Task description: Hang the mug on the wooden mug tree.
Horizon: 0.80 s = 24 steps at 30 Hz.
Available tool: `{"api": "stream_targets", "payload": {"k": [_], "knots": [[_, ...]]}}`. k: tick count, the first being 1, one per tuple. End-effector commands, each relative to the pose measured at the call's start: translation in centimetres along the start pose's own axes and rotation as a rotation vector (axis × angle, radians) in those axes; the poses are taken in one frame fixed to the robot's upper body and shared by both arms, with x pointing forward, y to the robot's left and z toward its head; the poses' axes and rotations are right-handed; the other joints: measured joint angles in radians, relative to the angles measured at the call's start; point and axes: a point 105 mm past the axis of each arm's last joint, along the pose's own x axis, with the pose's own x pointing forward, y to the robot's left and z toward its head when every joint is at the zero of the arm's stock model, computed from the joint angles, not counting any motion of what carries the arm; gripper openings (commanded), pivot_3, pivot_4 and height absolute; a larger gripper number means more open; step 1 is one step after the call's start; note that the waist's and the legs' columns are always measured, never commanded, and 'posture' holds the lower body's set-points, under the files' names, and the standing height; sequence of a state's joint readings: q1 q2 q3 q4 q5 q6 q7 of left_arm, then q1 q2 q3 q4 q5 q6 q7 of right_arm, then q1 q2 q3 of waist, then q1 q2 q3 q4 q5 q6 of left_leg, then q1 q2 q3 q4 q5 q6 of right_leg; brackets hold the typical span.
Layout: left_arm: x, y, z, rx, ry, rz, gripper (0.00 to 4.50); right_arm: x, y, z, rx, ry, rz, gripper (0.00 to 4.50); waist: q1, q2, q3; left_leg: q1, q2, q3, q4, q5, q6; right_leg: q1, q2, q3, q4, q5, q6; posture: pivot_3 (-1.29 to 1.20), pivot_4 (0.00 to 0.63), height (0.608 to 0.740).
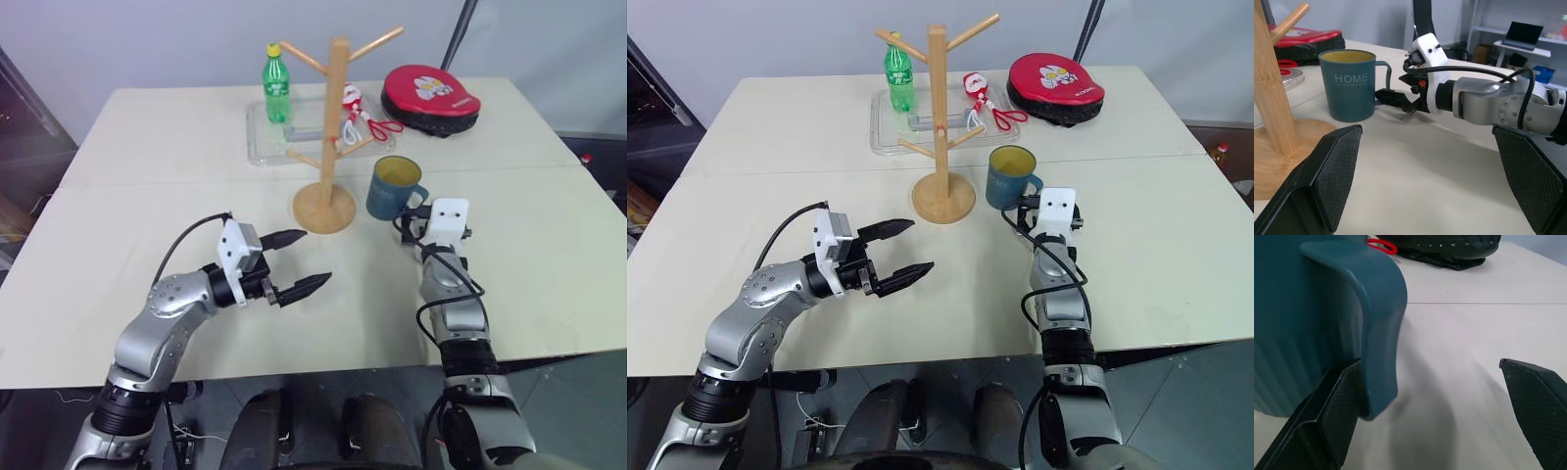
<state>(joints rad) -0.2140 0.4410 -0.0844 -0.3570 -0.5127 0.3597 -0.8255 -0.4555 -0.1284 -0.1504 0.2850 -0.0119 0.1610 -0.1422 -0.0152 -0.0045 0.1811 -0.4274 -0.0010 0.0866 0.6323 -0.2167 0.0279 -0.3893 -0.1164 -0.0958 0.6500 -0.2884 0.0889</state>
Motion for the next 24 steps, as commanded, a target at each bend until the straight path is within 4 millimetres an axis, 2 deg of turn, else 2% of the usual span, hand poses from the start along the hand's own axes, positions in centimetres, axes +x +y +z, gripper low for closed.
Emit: {"api": "stream_targets", "payload": {"k": [1,8,14,17,21,24], "knots": [[0.1,-0.1,1.6,0.053,-0.049,-0.012,4.5,0.3,0.5,1.3,0.055,-0.038,0.009,3.68,0.0,0.0,0.0,0.0,0.0,0.0,0.0,0.0,0.0,0.0,0.0,0.0,0.0,0.0,0.0,0.0,0.15,0.739],[0.1,0.0,1.7,0.056,-0.054,-0.008,4.5,0.2,1.4,1.5,0.084,-0.045,0.05,0.03,0.0,0.0,0.0,0.0,0.0,0.0,0.0,0.0,0.0,0.0,0.0,0.0,0.0,0.0,0.0,0.0,0.15,0.739],[0.0,0.1,1.7,0.056,-0.057,0.003,4.5,0.1,1.7,2.3,0.082,-0.08,0.08,0.03,0.0,0.0,0.0,0.0,0.0,0.0,0.0,0.0,0.0,0.0,0.0,0.0,0.0,0.0,0.0,0.0,0.15,0.739],[-0.4,0.6,1.7,0.06,-0.053,0.03,4.5,-0.5,2.1,4.2,-0.021,-0.159,0.159,0.03,0.0,0.001,0.0,0.0,0.0,0.0,0.0,0.0,0.001,0.0,0.0,0.0,0.0,0.0,0.0,0.0,0.15,0.739],[-1.7,2.2,1.5,0.077,-0.034,0.097,4.5,-3.1,3.7,7.1,-0.257,-0.288,0.375,0.03,0.002,0.001,0.001,0.0,0.0,0.0,0.0,-0.002,0.004,-0.001,0.0,0.0,0.0,0.0,0.0,0.0,0.15,0.739],[-2.8,3.3,1.3,0.091,-0.01,0.134,4.5,-5.9,5.2,8.2,-0.45,-0.354,0.576,0.03,0.001,0.001,0.001,0.0,0.0,0.0,0.0,-0.002,0.004,-0.001,0.0,0.0,0.0,0.0,0.0,0.0,0.15,0.739]]}}
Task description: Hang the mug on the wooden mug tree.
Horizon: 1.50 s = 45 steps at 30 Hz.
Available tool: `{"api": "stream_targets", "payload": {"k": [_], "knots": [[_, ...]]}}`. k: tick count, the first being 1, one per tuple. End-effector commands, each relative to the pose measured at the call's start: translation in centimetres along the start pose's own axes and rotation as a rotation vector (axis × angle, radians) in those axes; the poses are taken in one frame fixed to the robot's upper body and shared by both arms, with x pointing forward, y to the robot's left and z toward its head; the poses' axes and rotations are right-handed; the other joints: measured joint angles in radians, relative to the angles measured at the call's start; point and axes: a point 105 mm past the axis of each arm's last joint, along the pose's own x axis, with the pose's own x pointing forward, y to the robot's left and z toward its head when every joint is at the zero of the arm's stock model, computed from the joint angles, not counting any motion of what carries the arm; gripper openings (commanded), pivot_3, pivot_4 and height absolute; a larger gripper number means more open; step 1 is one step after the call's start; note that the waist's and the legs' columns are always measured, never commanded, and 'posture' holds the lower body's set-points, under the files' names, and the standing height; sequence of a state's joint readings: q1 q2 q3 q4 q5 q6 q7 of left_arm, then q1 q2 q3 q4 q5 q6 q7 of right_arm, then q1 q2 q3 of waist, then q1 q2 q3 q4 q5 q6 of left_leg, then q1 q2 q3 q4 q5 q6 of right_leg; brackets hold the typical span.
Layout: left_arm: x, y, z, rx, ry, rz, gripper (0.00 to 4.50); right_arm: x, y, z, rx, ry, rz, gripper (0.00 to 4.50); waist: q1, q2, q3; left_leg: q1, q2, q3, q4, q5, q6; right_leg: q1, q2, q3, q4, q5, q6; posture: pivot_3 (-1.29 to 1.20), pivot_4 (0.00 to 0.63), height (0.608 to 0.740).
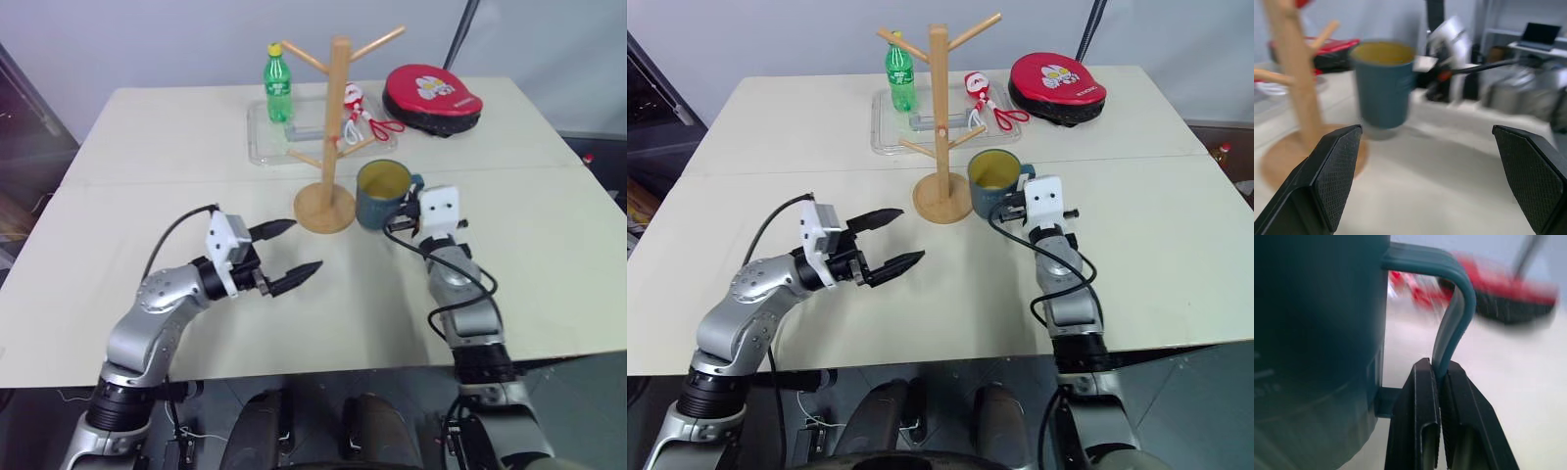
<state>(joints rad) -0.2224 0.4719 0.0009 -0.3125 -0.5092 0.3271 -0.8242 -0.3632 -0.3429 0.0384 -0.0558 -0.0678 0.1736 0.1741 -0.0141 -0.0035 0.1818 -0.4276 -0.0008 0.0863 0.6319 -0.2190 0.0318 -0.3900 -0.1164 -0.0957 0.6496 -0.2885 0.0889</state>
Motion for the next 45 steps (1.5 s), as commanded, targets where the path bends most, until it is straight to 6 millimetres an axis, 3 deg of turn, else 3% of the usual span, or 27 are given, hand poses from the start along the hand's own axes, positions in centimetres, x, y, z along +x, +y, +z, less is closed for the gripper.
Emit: {"api": "stream_targets", "payload": {"k": [1,5,16,23,45], "knots": [[-1.2,1.3,0.5,0.049,-0.004,0.045,4.5,-1.6,2.3,3.9,-0.2,-0.107,0.221,0.03,0.001,0.0,0.0,0.0,0.0,0.0,0.0,0.0,0.0,0.0,0.0,0.0,0.0,0.0,0.0,0.0,0.15,0.739],[-1.8,2.2,0.7,0.064,-0.002,0.064,4.5,-2.3,3.2,6.4,-0.34,-0.128,0.35,0.03,0.002,-0.001,0.0,0.0,0.0,0.0,0.0,0.0,0.0,0.0,0.0,0.0,0.0,0.0,0.0,0.0,0.15,0.739],[-4.2,4.1,2.4,0.097,-0.025,0.107,4.5,0.8,2.3,12.7,-0.446,-0.095,0.287,0.03,0.001,-0.001,0.001,-0.002,0.0,0.0,0.0,0.0,0.0,-0.002,-0.001,0.0,0.0,0.0,0.0,0.0,0.15,0.739],[-4.8,4.4,2.9,0.105,-0.036,0.129,4.5,1.6,2.2,14.3,-0.453,-0.074,0.291,0.03,0.001,-0.002,0.001,-0.002,0.0,0.0,0.0,0.0,0.0,-0.001,-0.002,-0.001,-0.001,0.0,0.0,0.0,0.15,0.739],[-3.1,1.9,7.5,0.107,-0.137,-0.01,4.5,4.1,3.1,12.8,-0.44,0.039,0.279,0.03,-0.003,-0.002,0.001,-0.002,0.0,0.0,0.0,0.002,-0.004,-0.002,-0.001,-0.001,0.0,0.0,0.0,0.0,0.15,0.739]]}}
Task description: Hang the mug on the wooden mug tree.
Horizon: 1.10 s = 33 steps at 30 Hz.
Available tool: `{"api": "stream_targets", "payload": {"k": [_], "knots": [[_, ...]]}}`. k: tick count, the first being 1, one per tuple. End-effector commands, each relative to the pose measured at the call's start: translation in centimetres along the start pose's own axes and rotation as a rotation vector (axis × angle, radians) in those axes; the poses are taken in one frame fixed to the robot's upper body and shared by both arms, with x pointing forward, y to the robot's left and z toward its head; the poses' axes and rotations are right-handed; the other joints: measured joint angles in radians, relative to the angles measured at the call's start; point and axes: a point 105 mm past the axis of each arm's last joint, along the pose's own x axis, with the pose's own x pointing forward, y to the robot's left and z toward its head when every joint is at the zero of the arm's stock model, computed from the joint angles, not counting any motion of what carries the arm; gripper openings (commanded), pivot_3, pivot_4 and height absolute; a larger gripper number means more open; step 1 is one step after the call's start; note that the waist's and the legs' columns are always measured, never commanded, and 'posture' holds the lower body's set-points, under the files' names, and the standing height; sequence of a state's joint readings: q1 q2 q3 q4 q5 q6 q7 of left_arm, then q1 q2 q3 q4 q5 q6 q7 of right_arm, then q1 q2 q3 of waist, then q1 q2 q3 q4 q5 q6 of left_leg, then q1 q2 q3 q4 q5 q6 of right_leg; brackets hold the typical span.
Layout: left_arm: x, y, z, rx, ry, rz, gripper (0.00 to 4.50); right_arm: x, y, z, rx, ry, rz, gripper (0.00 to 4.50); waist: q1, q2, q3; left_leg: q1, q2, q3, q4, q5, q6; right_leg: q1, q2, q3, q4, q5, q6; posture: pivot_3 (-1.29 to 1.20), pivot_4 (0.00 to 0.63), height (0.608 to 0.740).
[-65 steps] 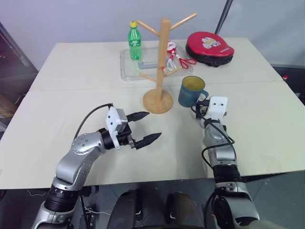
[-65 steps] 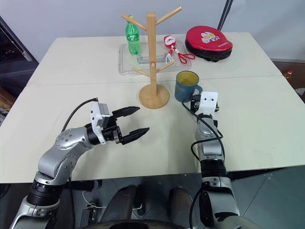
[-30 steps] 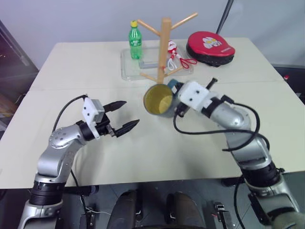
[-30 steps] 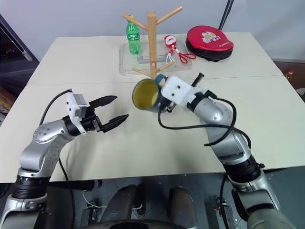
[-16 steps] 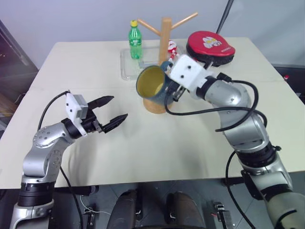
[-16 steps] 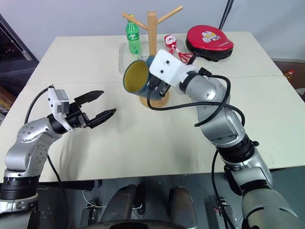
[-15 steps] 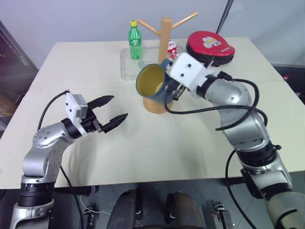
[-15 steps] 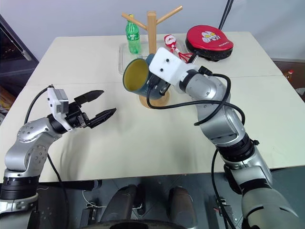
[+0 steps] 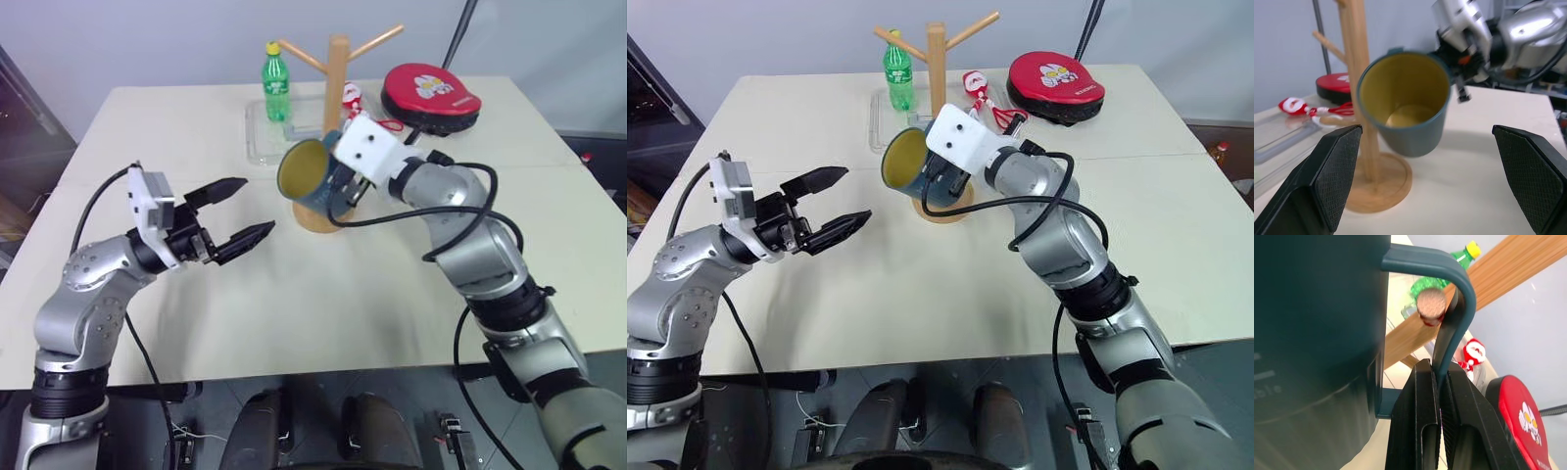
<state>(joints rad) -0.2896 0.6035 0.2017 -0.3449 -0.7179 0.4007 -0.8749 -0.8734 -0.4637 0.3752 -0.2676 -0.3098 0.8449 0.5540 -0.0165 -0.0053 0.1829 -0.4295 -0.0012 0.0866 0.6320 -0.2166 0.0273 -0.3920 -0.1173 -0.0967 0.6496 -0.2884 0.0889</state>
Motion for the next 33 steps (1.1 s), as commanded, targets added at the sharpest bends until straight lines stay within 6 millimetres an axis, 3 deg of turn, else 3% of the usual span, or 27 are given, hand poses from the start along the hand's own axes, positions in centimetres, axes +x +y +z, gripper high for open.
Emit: {"api": "stream_targets", "payload": {"k": [1,6,9,12,16,19,22,26,30,33], "knots": [[0.2,-0.5,1.8,0.052,-0.032,-0.022,4.5,0.0,-1.2,1.3,-0.019,-0.027,-0.056,0.03,0.0,0.0,0.0,0.0,0.0,0.0,0.0,0.0,0.0,0.0,0.0,0.0,0.0,0.0,0.0,0.0,0.15,0.739],[0.2,-0.5,1.9,0.054,-0.031,-0.023,4.5,0.2,-1.1,1.3,-0.016,-0.027,-0.053,0.03,0.001,0.0,0.0,0.0,0.0,0.0,0.0,0.0,0.0,0.0,0.0,0.0,0.0,0.0,0.0,0.0,0.15,0.739],[0.2,-0.5,1.9,0.054,-0.031,-0.023,4.5,0.1,-1.4,1.5,-0.019,-0.038,-0.061,1.04,0.0,0.0,0.0,0.0,0.0,0.0,0.0,0.0,0.0,0.0,0.0,0.0,0.0,0.0,0.0,0.0,0.15,0.739],[0.3,-0.5,1.9,0.053,-0.029,-0.022,4.5,-0.1,-1.9,2.0,-0.038,-0.063,-0.086,2.48,0.0,0.0,0.0,0.0,0.0,0.0,0.0,0.0,0.0,0.0,0.0,0.0,0.0,0.0,0.0,0.0,0.15,0.739],[0.3,-0.2,1.6,0.041,-0.012,-0.005,4.5,-1.2,-2.8,2.6,-0.106,-0.127,-0.137,2.48,0.001,0.0,0.0,0.0,0.0,0.0,0.0,0.0,0.0,0.0,0.0,0.0,0.0,0.0,0.0,0.0,0.15,0.739],[0.1,0.8,0.5,0.018,0.016,0.062,4.5,-2.6,-3.4,2.0,-0.032,-0.201,-0.15,2.48,0.007,-0.001,0.0,0.0,0.0,0.0,0.0,0.0,0.0,0.001,0.0,0.0,0.0,0.0,0.0,0.0,0.15,0.739],[-0.6,2.5,-0.8,0.015,0.03,0.189,4.5,-4.2,-3.4,0.4,0.146,-0.274,-0.128,2.48,0.008,-0.002,0.0,0.0,0.0,0.0,0.0,0.0,0.0,0.002,0.0,0.0,-0.002,0.0,0.0,0.0,0.15,0.739],[-2.6,4.7,-3.6,-0.05,0.046,0.391,4.5,-6.6,-2.1,-4.2,0.401,-0.277,-0.079,2.48,0.007,-0.003,0.001,0.001,0.0,0.0,0.0,-0.002,0.004,0.003,0.0,0.0,-0.001,0.0,0.0,0.0,0.15,0.739],[-4.9,5.8,-7.2,-0.081,0.109,0.556,4.5,-7.9,-0.8,-8.6,0.581,-0.235,-0.114,2.48,0.003,-0.003,0.001,0.001,0.0,0.0,-0.001,-0.003,0.005,0.002,0.0,0.0,-0.001,0.0,0.0,0.0,0.15,0.739],[-6.3,6.0,-8.7,-0.089,0.129,0.646,4.5,-8.3,0.6,-11.0,0.673,-0.211,-0.135,2.48,0.002,-0.003,0.001,0.002,0.001,0.0,-0.001,-0.003,0.005,0.002,0.0,0.0,-0.001,0.0,0.0,0.0,0.15,0.739]]}}
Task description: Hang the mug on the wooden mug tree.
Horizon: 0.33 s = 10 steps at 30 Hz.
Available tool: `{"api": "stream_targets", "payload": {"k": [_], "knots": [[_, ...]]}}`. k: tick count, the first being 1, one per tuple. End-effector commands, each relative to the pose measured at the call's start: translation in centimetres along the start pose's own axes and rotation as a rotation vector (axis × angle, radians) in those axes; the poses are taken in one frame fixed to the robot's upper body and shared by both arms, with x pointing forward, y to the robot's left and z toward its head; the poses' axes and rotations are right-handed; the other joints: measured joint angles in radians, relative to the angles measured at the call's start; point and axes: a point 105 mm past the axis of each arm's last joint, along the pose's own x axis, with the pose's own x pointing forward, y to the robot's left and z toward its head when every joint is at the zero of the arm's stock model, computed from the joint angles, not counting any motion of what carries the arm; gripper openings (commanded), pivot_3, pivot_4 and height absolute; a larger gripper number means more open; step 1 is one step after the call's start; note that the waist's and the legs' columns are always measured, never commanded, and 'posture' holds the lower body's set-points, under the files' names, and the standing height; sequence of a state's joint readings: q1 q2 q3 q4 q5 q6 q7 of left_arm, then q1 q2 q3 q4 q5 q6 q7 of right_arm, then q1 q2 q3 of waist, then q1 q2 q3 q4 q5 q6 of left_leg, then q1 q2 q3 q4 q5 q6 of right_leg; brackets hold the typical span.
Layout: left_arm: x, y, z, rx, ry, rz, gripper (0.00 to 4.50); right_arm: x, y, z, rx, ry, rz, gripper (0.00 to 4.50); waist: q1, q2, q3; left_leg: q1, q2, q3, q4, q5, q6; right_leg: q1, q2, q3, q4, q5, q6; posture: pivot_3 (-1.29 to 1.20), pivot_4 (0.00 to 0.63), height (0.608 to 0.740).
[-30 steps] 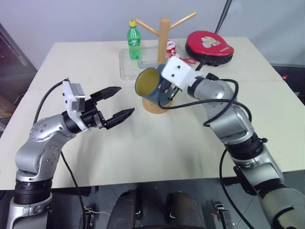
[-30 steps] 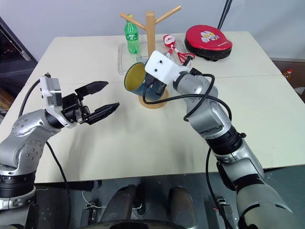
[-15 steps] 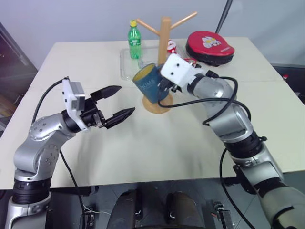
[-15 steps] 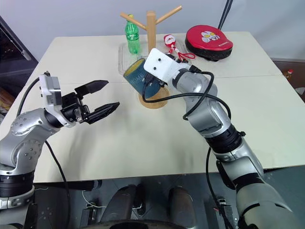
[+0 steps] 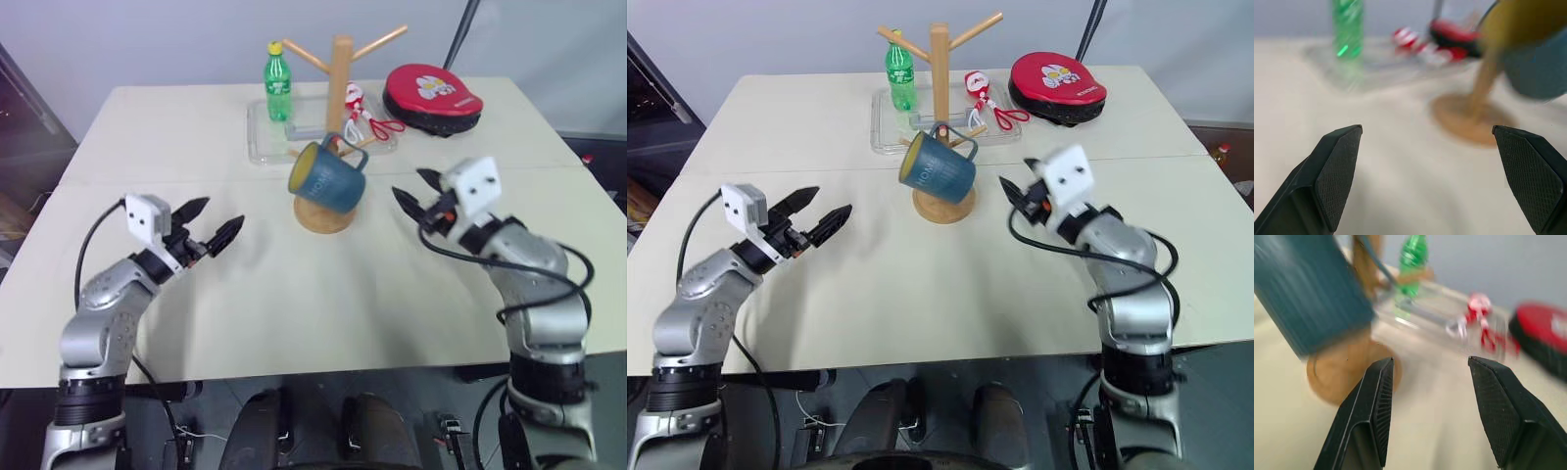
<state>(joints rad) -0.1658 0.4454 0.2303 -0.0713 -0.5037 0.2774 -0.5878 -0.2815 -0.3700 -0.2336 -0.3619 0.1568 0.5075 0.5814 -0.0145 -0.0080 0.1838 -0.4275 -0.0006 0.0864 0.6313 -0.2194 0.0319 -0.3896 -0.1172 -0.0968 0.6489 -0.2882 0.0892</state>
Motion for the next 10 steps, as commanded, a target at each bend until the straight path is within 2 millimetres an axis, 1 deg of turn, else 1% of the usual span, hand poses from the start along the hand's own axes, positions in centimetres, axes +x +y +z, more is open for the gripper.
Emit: {"api": "stream_targets", "payload": {"k": [1,4,8,10], "knots": [[-1.0,1.7,0.3,0.042,-0.042,0.119,4.5,-0.7,-0.4,-0.7,0.051,-0.055,-0.033,2.48,0.002,0.0,0.0,0.0,0.0,0.0,0.0,0.0,0.0,0.0,0.0,0.0,0.0,0.0,0.0,0.0,0.15,0.739],[-1.7,2.7,-0.8,0.054,-0.02,0.197,4.5,-0.9,0.0,-2.0,0.077,-0.053,-0.039,2.48,0.003,0.0,0.0,0.0,0.0,0.0,0.0,0.0,0.0,-0.001,-0.001,0.0,0.0,0.0,0.0,0.0,0.15,0.739],[-2.8,3.1,-2.0,0.078,0.02,0.252,4.5,-1.1,-0.2,-4.0,0.138,-0.046,-0.073,2.48,0.002,0.0,0.0,0.0,0.0,0.0,0.0,0.0,0.0,-0.001,-0.001,0.0,0.0,0.0,0.0,0.0,0.15,0.739],[-3.2,3.1,-2.2,0.083,0.029,0.268,4.5,-1.1,-0.3,-4.7,0.154,-0.047,-0.085,2.48,0.003,0.0,0.0,0.0,0.0,0.0,0.0,0.0,0.0,-0.001,-0.001,0.0,0.0,0.0,0.0,0.0,0.15,0.739]]}}
